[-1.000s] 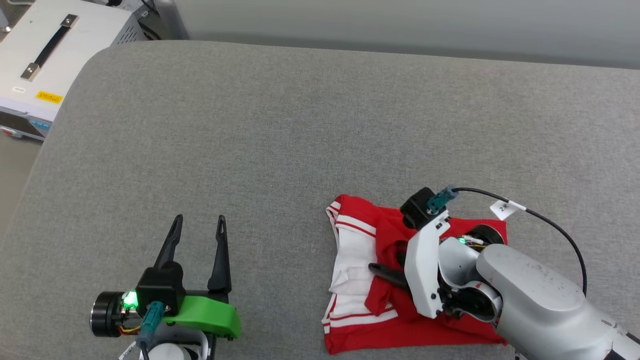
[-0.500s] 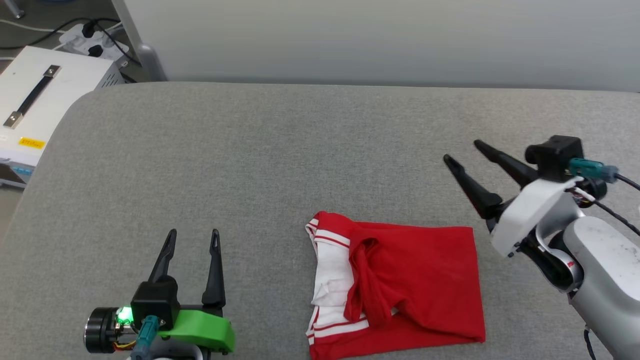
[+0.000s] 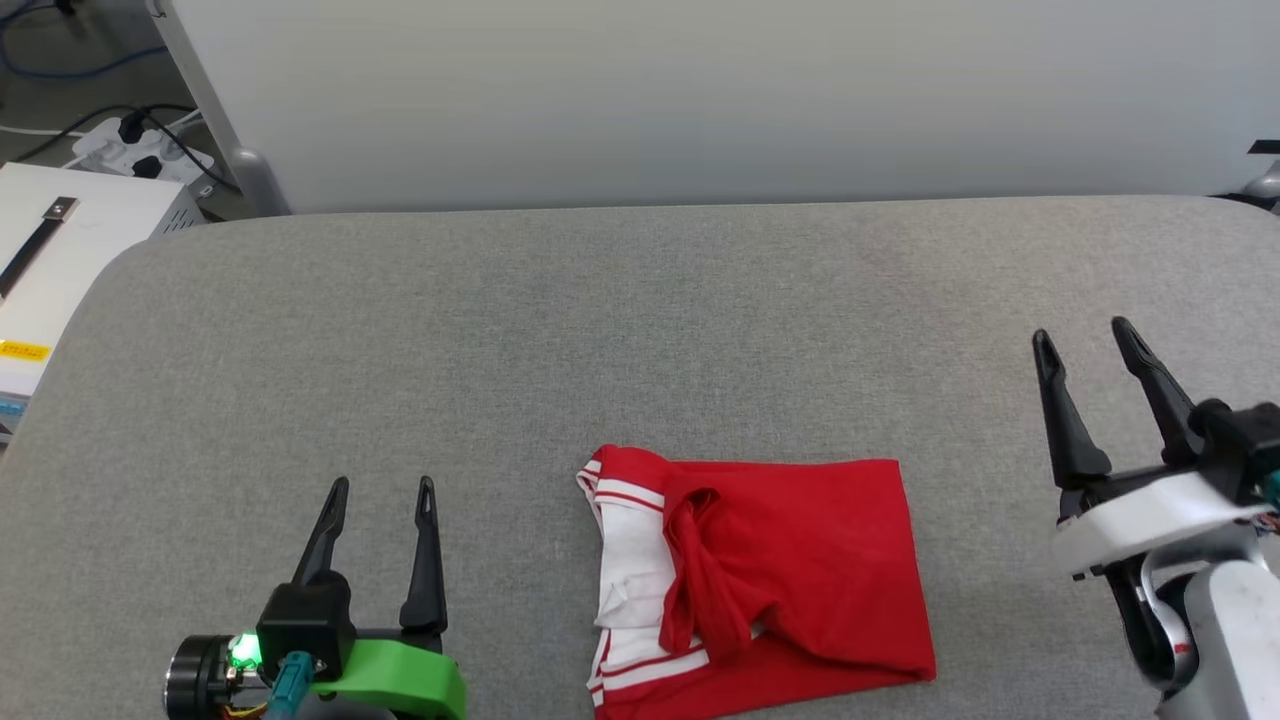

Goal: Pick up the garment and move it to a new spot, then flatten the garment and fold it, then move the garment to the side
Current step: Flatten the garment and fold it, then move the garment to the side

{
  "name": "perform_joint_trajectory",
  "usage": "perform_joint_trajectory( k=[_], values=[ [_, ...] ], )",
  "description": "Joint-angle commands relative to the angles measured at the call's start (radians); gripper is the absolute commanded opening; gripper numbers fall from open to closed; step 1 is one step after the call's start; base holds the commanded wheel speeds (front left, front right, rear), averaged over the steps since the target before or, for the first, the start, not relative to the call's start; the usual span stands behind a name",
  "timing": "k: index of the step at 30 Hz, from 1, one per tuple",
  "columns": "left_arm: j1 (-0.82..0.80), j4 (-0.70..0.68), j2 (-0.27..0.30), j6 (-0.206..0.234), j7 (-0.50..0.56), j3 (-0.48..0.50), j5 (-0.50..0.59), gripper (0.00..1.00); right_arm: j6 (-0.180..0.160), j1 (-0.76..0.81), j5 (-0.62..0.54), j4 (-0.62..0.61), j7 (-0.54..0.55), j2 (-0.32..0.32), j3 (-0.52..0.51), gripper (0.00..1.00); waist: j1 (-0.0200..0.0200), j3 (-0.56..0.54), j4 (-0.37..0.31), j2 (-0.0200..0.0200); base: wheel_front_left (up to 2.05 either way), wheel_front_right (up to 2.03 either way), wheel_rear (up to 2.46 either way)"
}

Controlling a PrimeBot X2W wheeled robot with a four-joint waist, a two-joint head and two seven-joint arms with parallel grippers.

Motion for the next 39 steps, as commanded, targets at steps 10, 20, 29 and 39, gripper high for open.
perform_joint_trajectory(
  k=[10, 20, 29, 39],
  values=[
    [0.034, -0.014, -0.005, -0.01, -0.006, -0.002, -0.001, 1.0, -0.001, 0.243, -0.139, -0.176, -0.009, 0.136, -0.123, 1.0, 0.0, -0.021, 0.002, -0.0001, 0.0, 0.0, 0.0],
    [0.047, -0.011, -0.007, -0.022, -0.006, -0.011, -0.005, 1.0, -0.001, 0.322, -0.137, -0.177, -0.009, 0.166, -0.121, 1.0, 0.0, -0.021, 0.014, -0.0001, 0.0, 0.0, 0.0],
    [0.051, -0.007, -0.007, -0.026, -0.006, -0.006, -0.008, 1.0, -0.001, 0.319, -0.132, -0.168, -0.009, 0.164, -0.121, 1.0, 0.0, -0.023, 0.022, -0.0001, 0.0, 0.0, 0.0],
    [0.032, -0.009, -0.009, -0.027, -0.006, -0.002, -0.01, 1.0, -0.001, 0.118, -0.079, -0.245, 0.009, 0.048, -0.118, 1.0, 0.0, 0.0, 0.028, -0.0001, 0.0, 0.0, 0.0]
  ],
)
